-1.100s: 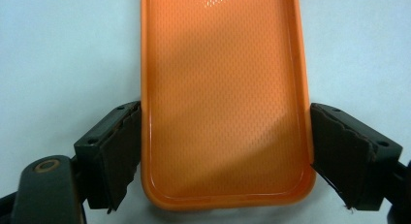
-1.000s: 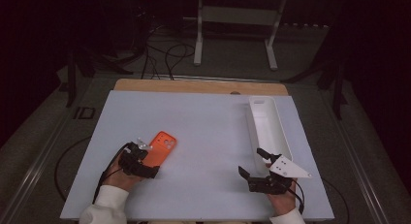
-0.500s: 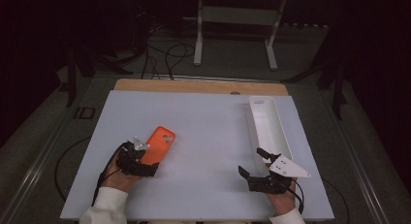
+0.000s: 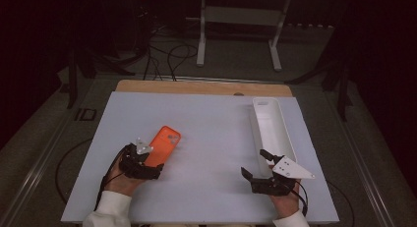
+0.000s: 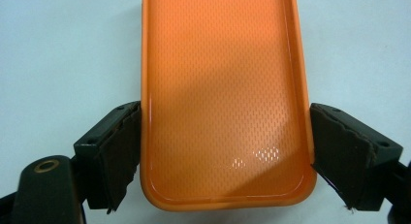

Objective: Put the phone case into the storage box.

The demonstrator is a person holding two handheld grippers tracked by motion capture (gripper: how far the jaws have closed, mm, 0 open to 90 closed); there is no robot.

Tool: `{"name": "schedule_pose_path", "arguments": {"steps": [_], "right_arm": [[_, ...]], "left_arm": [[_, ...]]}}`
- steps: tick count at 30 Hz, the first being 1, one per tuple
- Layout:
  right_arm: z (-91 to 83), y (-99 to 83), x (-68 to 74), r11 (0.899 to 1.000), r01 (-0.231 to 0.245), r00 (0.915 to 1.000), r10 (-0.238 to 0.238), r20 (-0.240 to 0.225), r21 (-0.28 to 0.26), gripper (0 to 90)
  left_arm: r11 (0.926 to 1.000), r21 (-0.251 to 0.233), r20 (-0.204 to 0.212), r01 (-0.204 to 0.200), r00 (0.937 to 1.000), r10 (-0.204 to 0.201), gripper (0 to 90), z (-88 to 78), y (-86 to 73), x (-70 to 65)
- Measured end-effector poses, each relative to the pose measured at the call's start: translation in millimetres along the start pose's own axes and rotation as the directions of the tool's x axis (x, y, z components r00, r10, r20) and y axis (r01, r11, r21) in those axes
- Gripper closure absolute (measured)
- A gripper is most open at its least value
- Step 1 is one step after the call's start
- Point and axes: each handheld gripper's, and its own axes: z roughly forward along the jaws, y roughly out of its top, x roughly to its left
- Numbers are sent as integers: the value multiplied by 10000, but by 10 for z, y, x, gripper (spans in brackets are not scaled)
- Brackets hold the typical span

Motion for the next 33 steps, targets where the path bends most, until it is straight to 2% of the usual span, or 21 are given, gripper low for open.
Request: {"name": "schedule_pose_path", "arguments": {"steps": [14,23,33], "right_arm": [[47,52,26,9998,-166,9996,167,-222,57,99],[96,118,21,9992,-325,9987,334,-395,226,97],[223,195,7,9968,-603,9952,641,-741,533,92]], "left_arm": [[9961,-831,-186,-310,9994,296,164,-93,54,-74],[9860,-1496,-257,-730,9972,700,163,-163,97,-130],[9748,-1956,-316,-1070,9942,1027,163,-231,144,-196]]}}
